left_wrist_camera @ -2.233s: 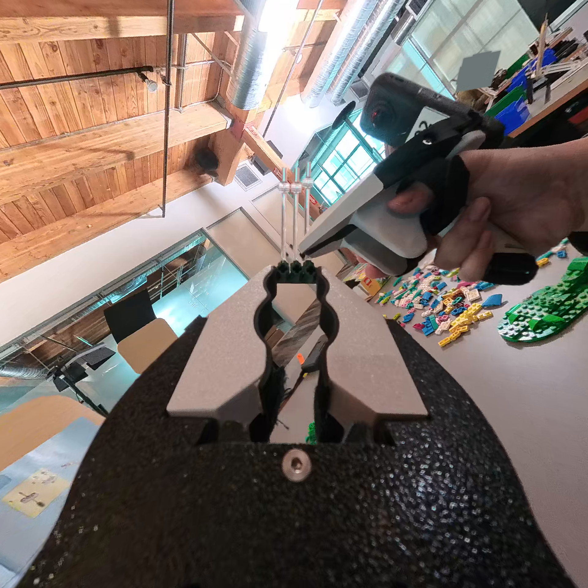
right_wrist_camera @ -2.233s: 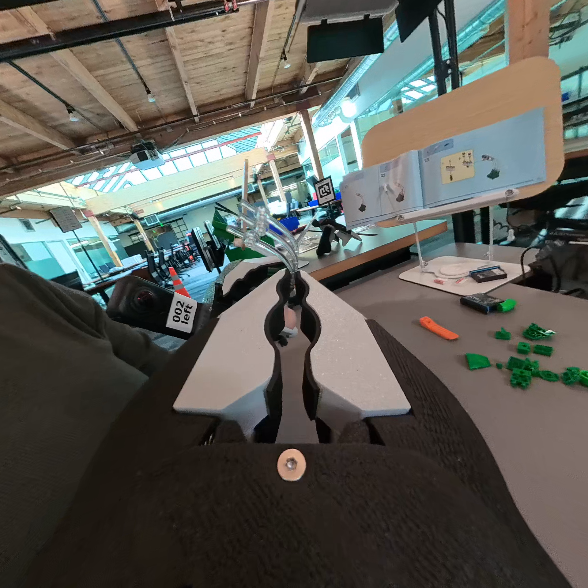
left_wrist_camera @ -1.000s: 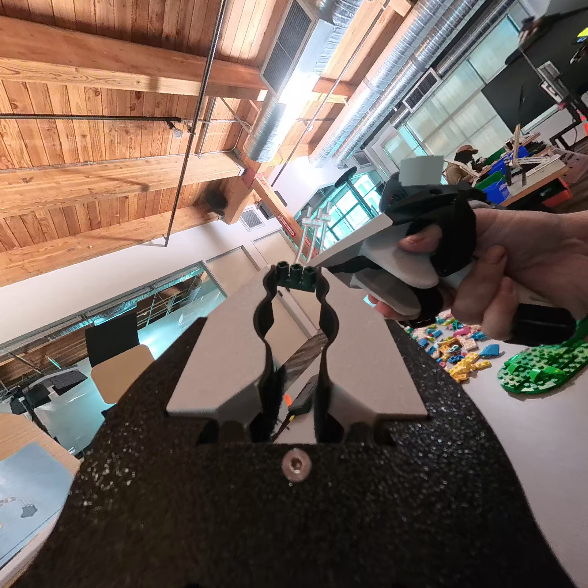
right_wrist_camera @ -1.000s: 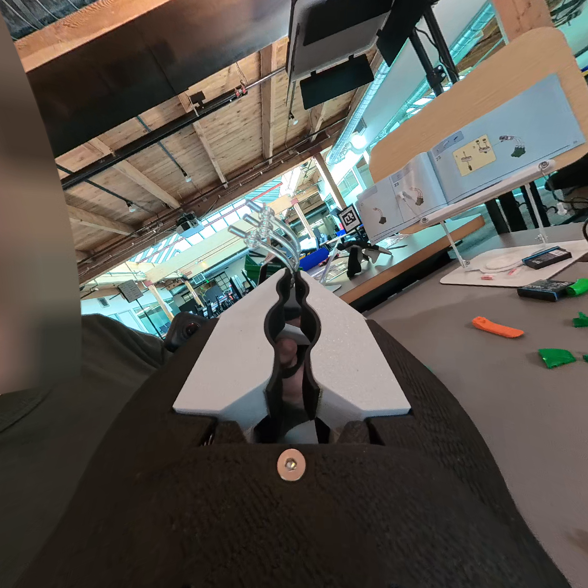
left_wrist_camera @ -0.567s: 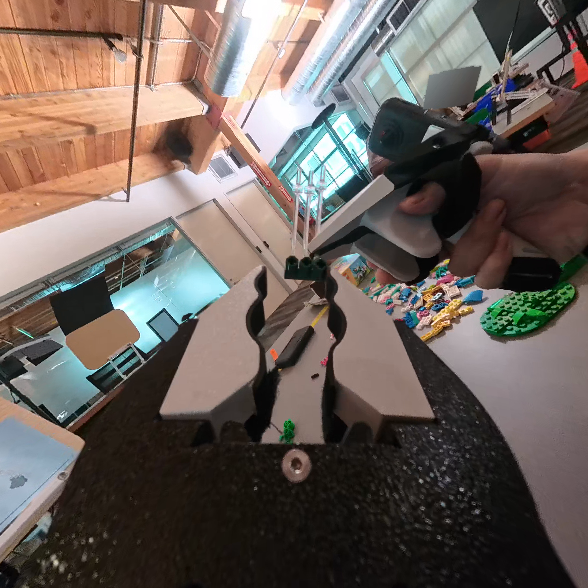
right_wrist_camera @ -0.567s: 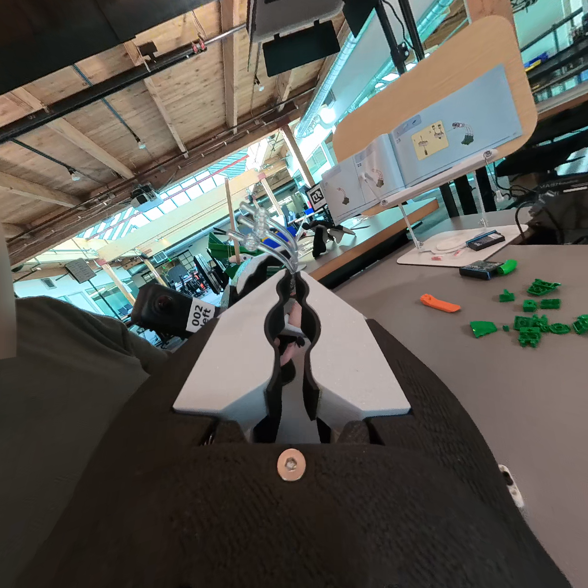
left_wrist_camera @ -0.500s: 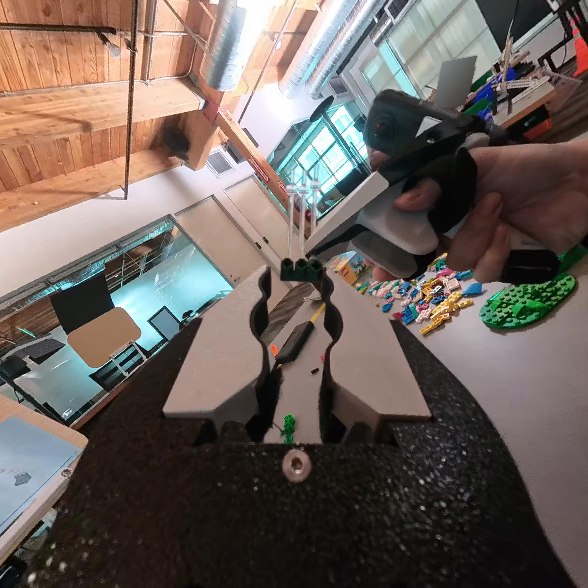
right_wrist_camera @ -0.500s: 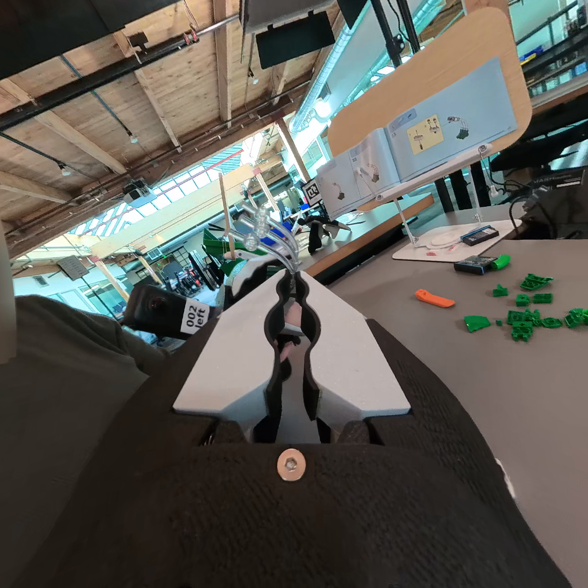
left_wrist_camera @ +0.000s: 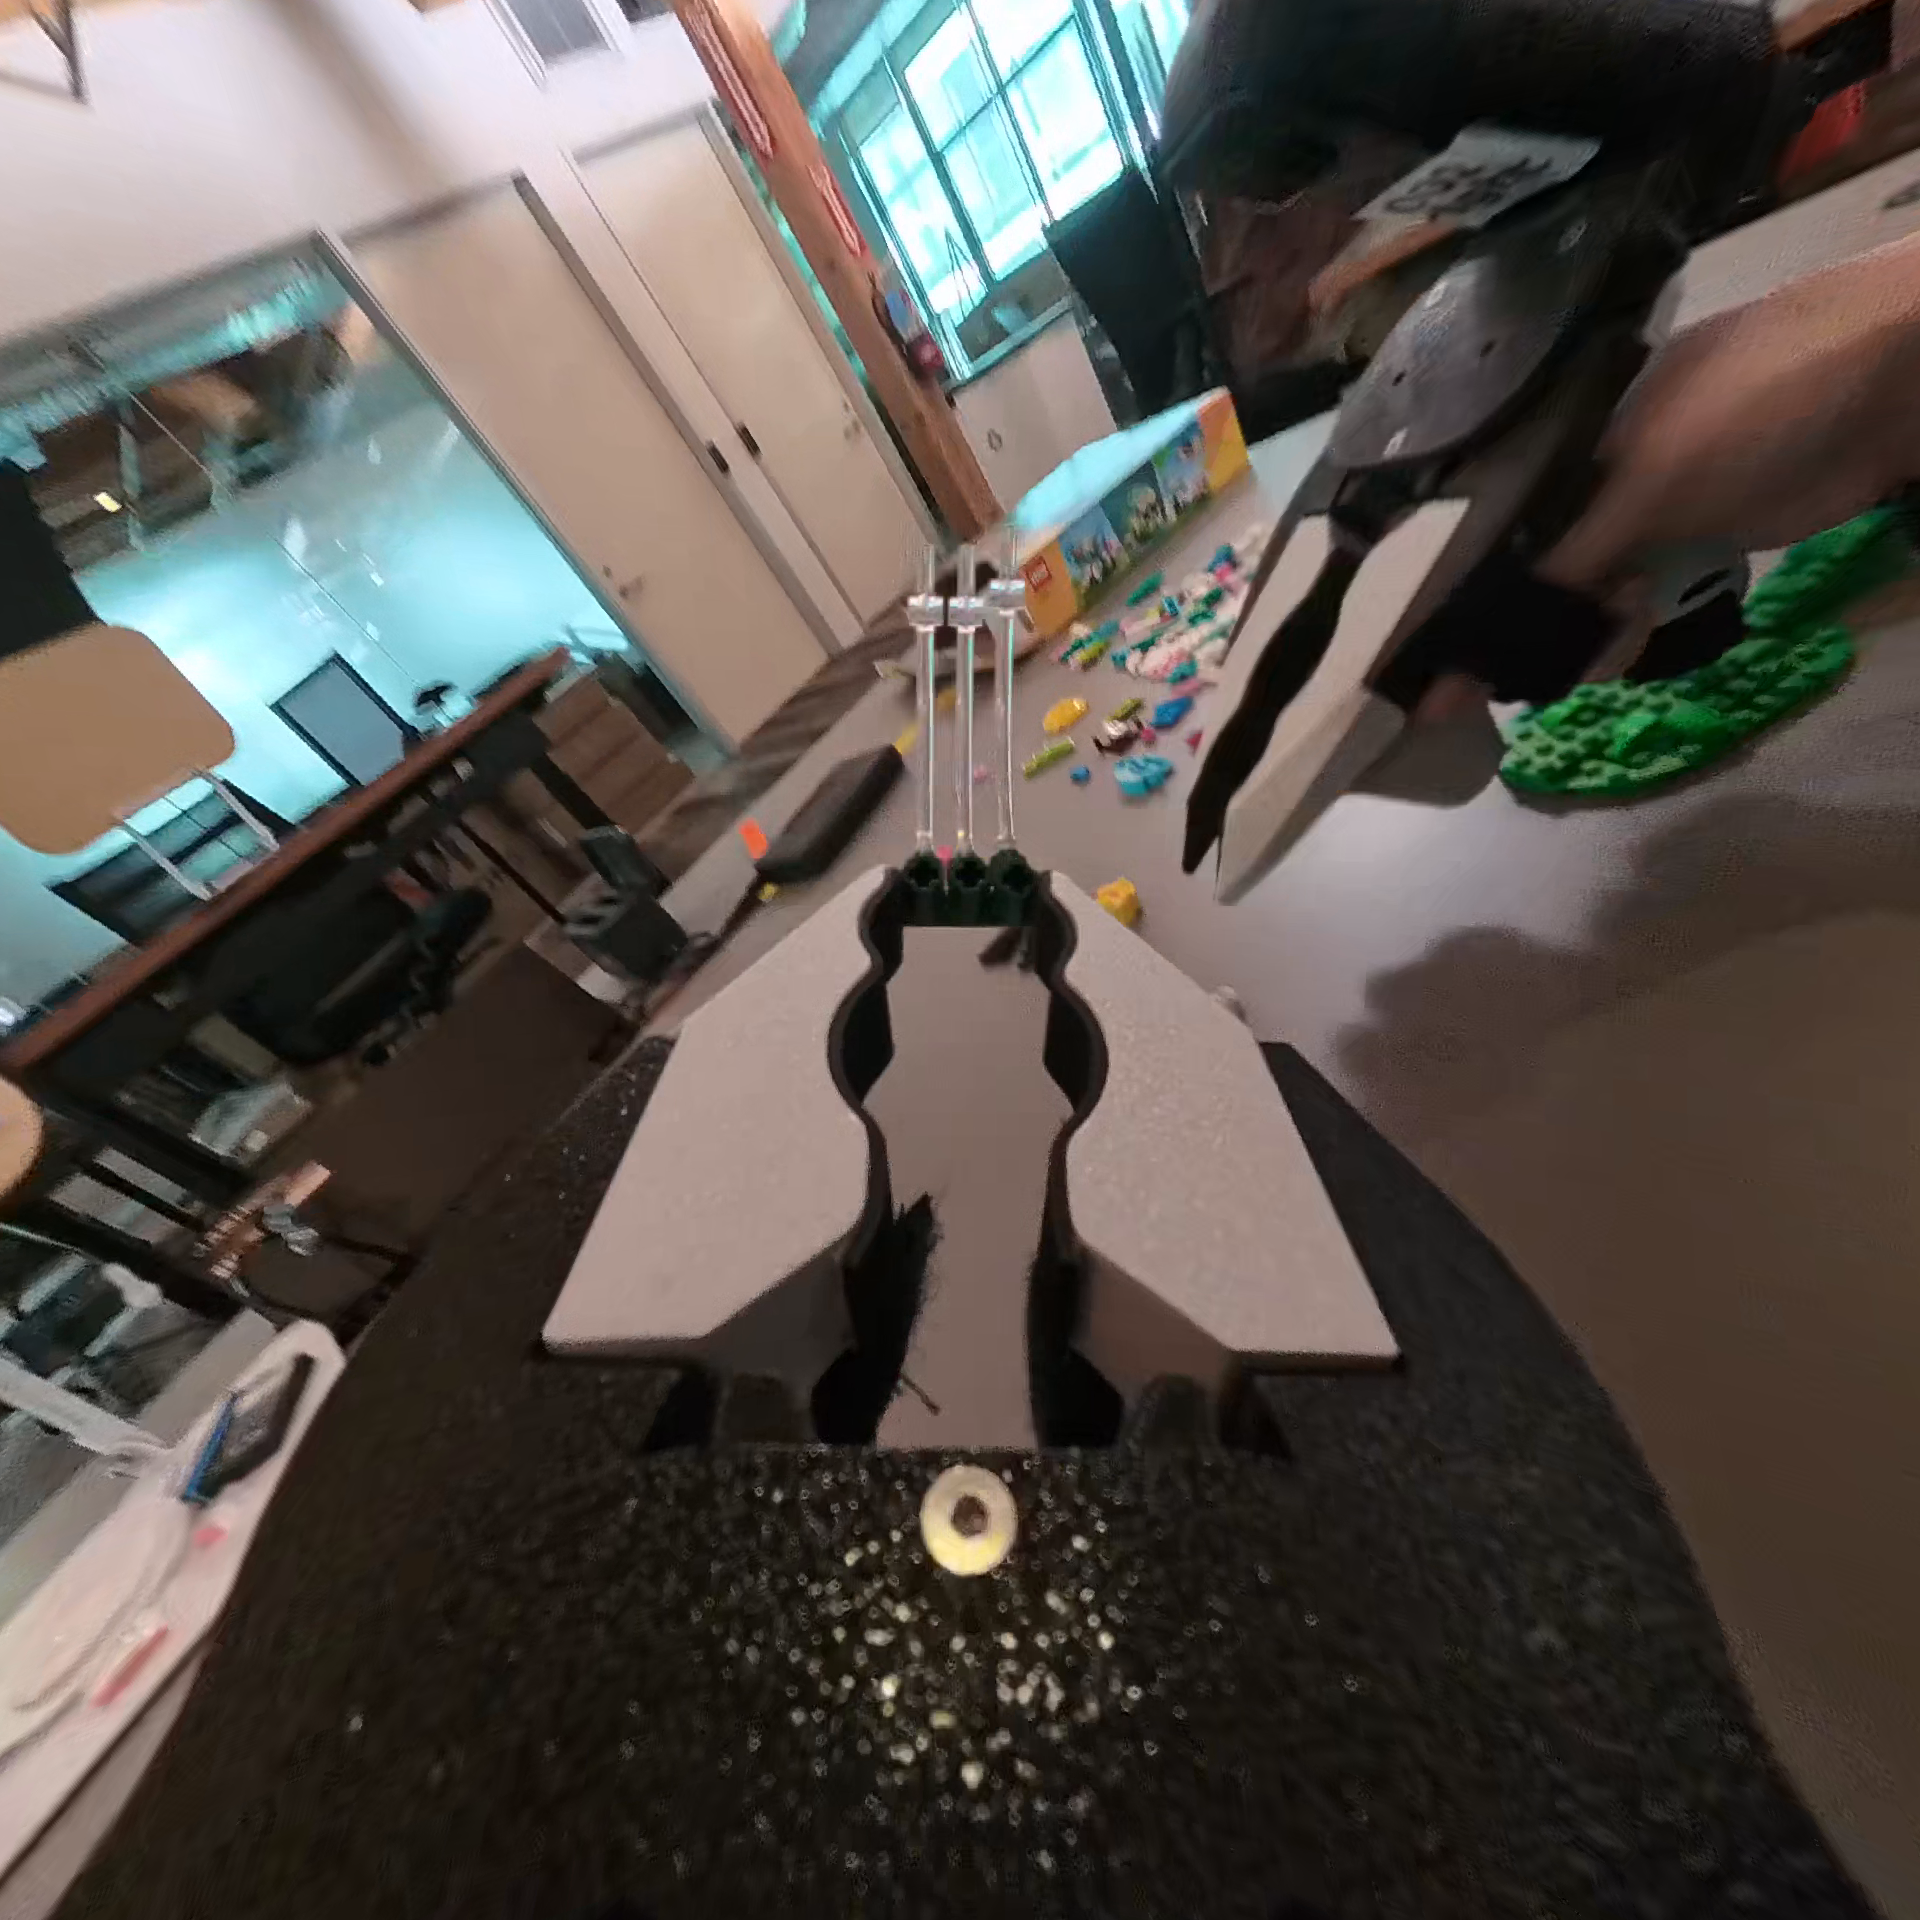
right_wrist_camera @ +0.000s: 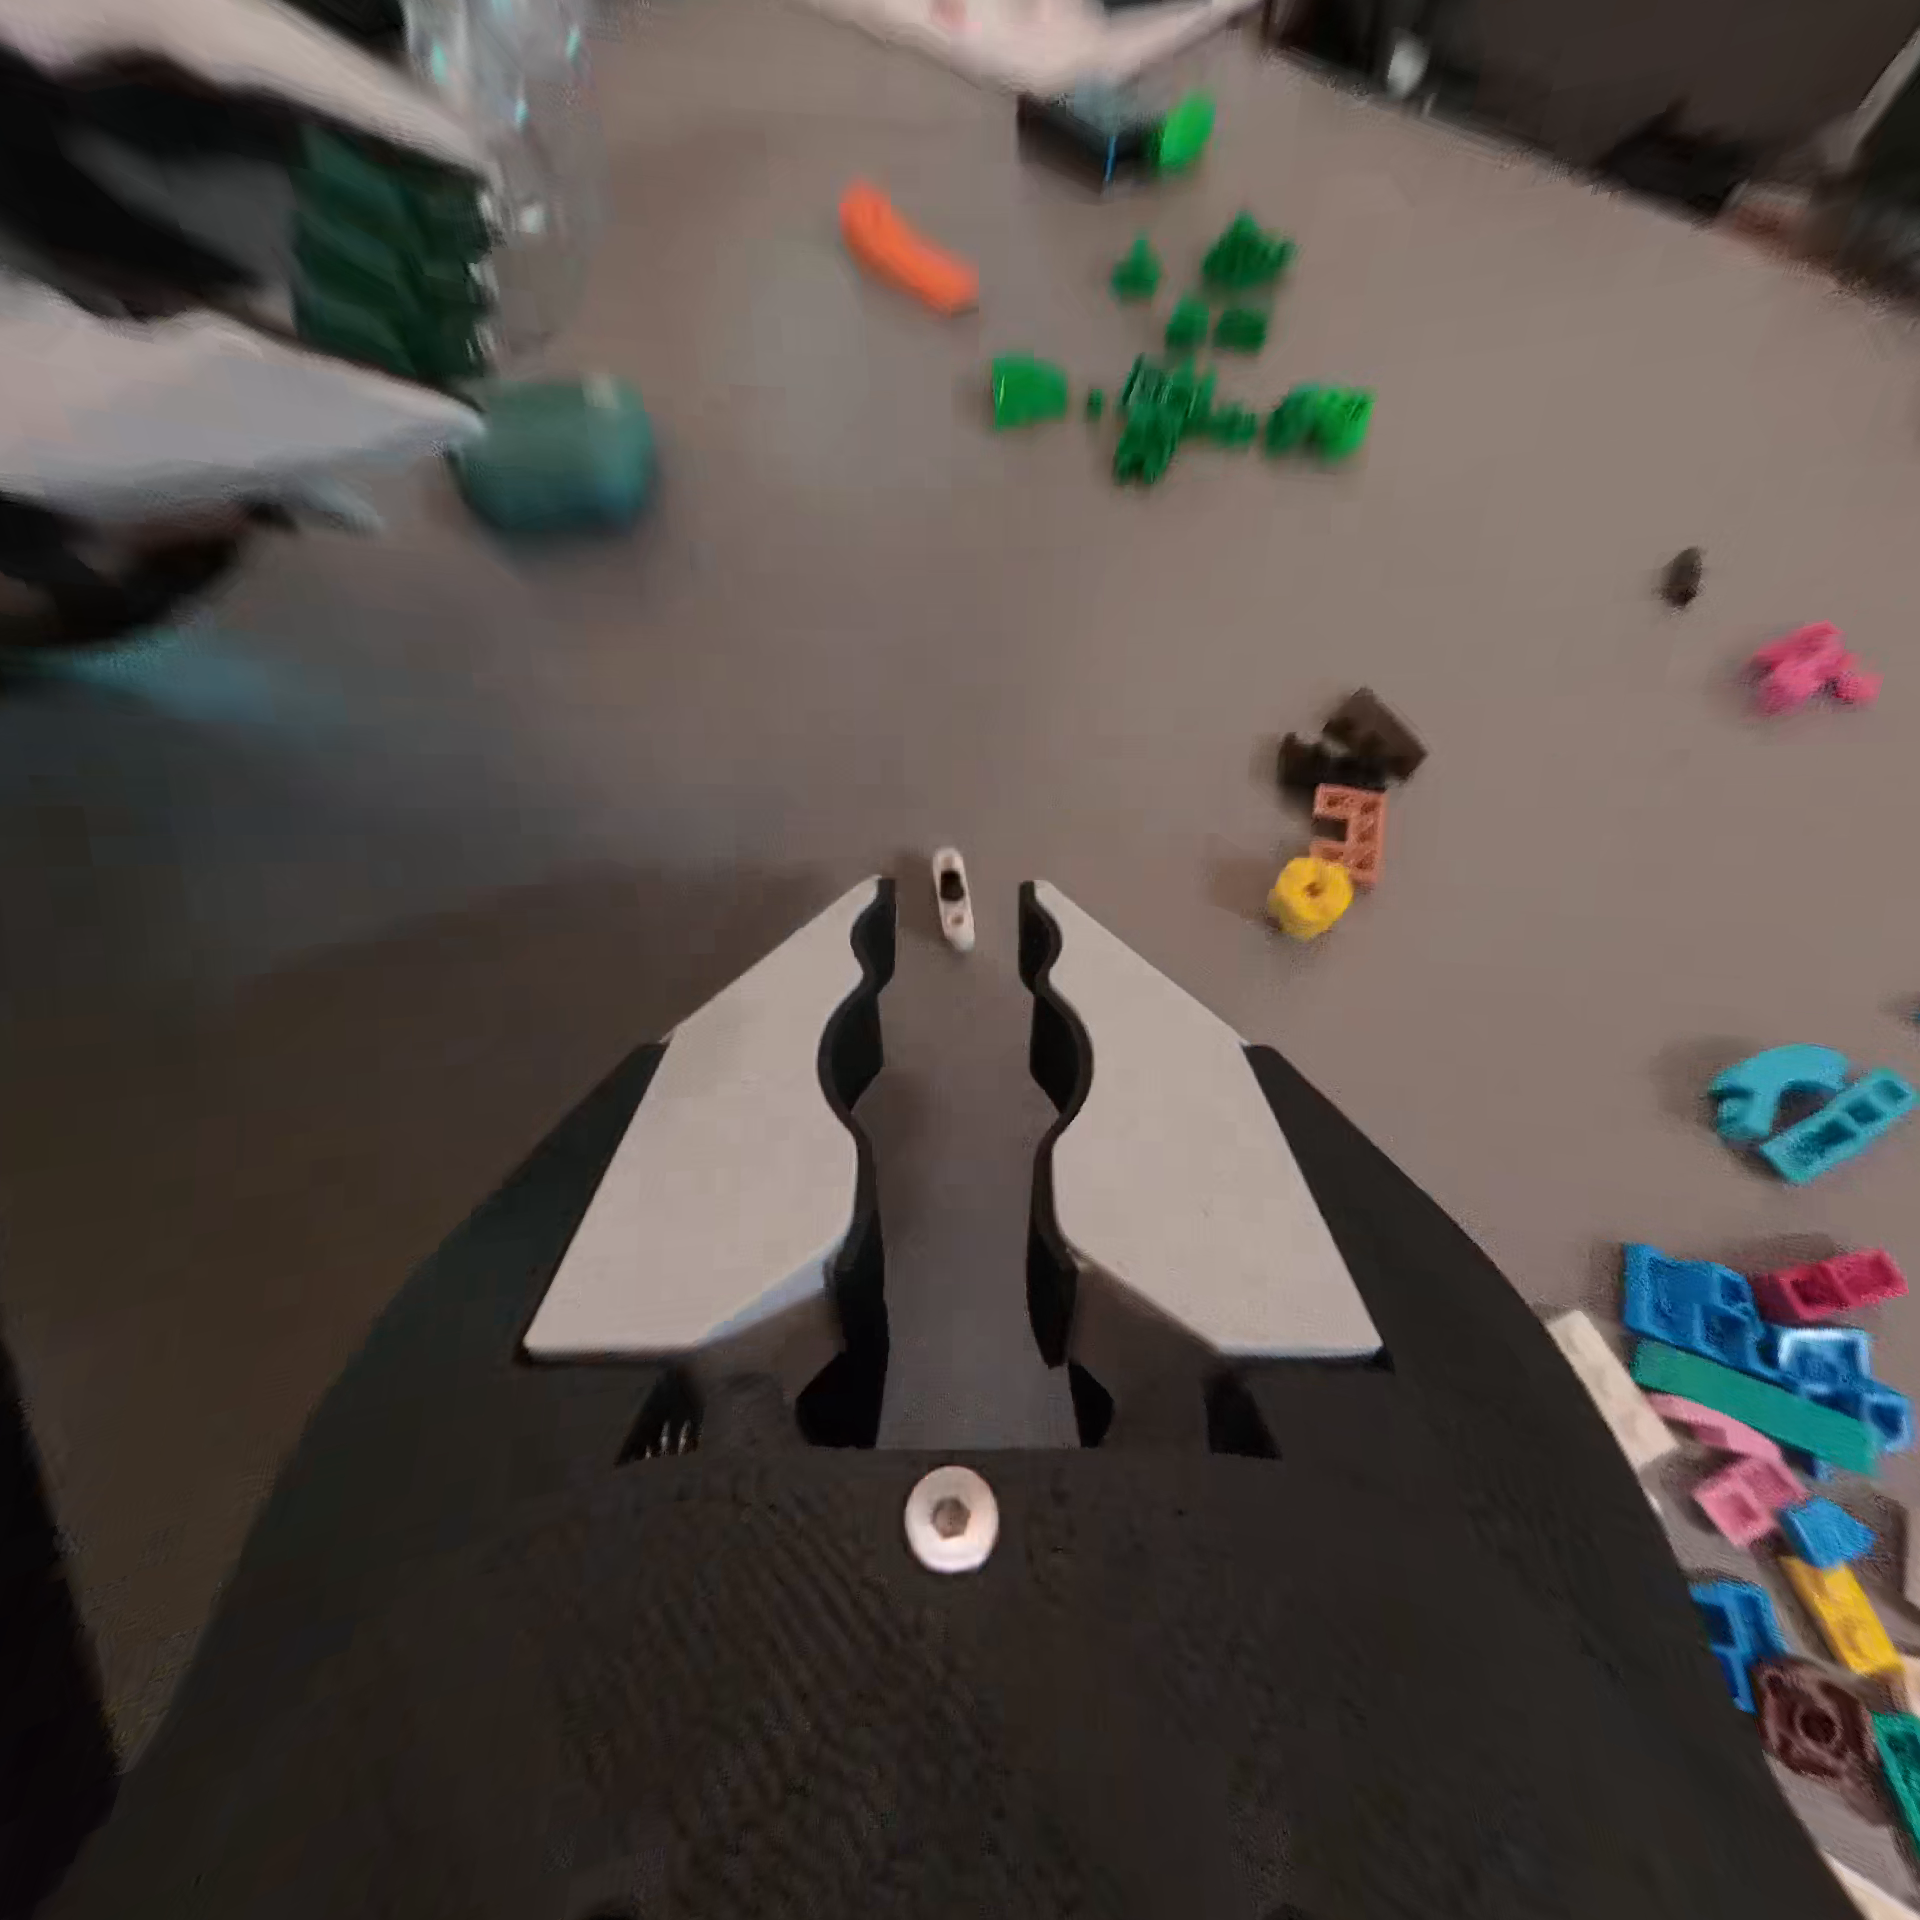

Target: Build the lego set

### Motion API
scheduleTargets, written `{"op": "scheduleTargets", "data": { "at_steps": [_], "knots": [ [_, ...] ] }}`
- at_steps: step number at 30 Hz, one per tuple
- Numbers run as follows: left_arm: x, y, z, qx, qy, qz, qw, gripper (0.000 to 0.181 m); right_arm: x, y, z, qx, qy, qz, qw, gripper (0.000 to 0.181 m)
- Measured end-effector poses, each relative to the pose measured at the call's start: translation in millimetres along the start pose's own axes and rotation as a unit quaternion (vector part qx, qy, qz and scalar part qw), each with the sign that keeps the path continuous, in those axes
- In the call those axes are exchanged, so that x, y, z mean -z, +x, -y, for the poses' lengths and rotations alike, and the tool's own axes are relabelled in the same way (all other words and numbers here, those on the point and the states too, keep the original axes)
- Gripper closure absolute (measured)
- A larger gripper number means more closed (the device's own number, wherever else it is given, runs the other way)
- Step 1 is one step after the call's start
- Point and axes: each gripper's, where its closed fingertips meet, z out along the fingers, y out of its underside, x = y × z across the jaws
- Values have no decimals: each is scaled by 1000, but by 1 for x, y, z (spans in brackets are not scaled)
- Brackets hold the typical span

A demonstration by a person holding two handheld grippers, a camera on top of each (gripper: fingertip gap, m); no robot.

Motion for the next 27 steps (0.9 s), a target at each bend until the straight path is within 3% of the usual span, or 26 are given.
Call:
{"op": "scheduleTargets", "data": {
  "at_steps": [6,10,13,18,21,23,27],
  "knots": [
    [-7,10,-25,17,-56,-29,998,159,-30,-4,-15,29,-46,10,998,157],
    [-7,9,-30,21,-61,-29,997,159,-37,1,-20,56,-73,-8,996,173],
    [-7,3,-31,31,-58,-21,998,159,-35,4,-14,41,-60,-11,997,174],
    [-11,-2,-23,51,-28,7,998,159,-3,27,46,9,83,-78,994,175],
    [-20,-6,-23,-13,-37,46,998,159,27,42,87,-5,207,-127,970,175],
    [-28,-4,-21,4,-29,51,998,159,45,34,108,38,293,-116,948,175],
    [-51,-9,-9,7,32,92,995,159,67,29,114,39,391,-97,914,175]
  ]
}}
